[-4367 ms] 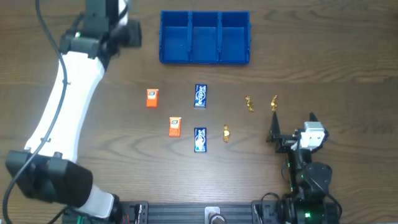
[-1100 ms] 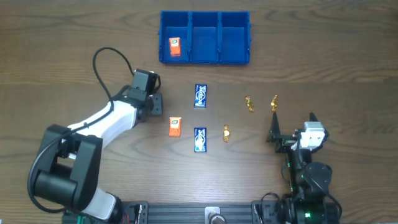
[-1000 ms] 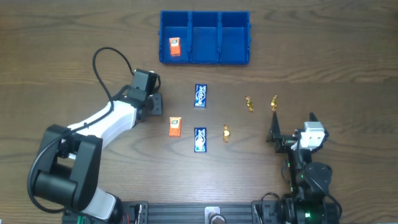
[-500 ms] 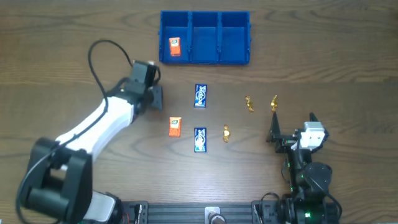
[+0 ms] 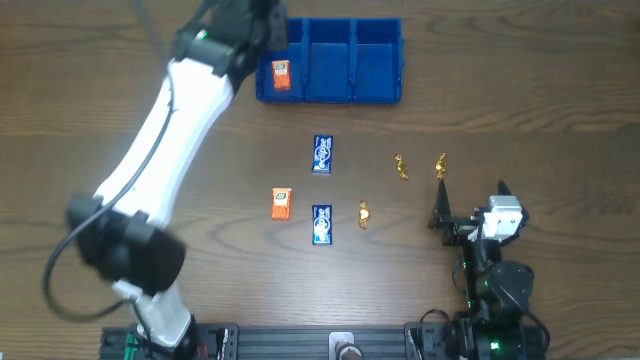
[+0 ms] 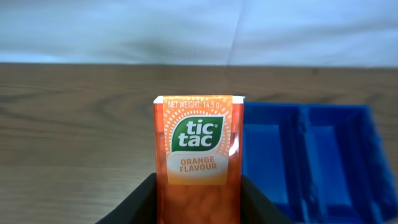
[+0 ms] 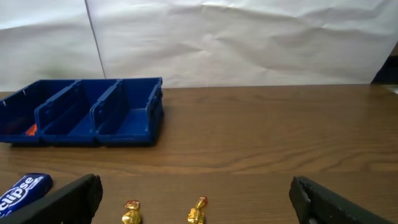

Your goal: Sort Candies Into Trays

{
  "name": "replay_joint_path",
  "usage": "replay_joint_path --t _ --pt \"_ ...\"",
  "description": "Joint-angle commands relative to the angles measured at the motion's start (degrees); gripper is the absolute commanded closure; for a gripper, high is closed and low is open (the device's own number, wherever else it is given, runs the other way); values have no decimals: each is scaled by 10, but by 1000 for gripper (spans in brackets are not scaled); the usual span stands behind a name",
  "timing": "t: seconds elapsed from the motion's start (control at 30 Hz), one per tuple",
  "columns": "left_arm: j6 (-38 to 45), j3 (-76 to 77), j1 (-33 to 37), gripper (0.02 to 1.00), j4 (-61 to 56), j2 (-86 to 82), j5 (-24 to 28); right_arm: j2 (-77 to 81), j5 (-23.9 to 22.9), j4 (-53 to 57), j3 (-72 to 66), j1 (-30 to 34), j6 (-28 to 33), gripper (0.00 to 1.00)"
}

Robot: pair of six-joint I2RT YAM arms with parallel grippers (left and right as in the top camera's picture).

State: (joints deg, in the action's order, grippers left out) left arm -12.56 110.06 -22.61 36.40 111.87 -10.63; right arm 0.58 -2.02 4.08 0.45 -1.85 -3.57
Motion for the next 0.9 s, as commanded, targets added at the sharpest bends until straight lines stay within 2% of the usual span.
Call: replay_joint_path --t 0.03,0.37,0.53,0.73,0.9 --pt "3 64 2 709 19 117 24 -4 2 5 0 -3 5 3" --pt "-10 64 2 711 20 161 39 -4 2 5 0 -3 4 3" --pt "-10 64 4 612 21 160 38 -4 2 5 0 -3 5 3" --pt "-18 63 9 393 25 129 28 -4 2 5 0 -3 4 3" --pt "-19 -19 0 340 -18 28 18 -4 2 5 0 -3 5 3"
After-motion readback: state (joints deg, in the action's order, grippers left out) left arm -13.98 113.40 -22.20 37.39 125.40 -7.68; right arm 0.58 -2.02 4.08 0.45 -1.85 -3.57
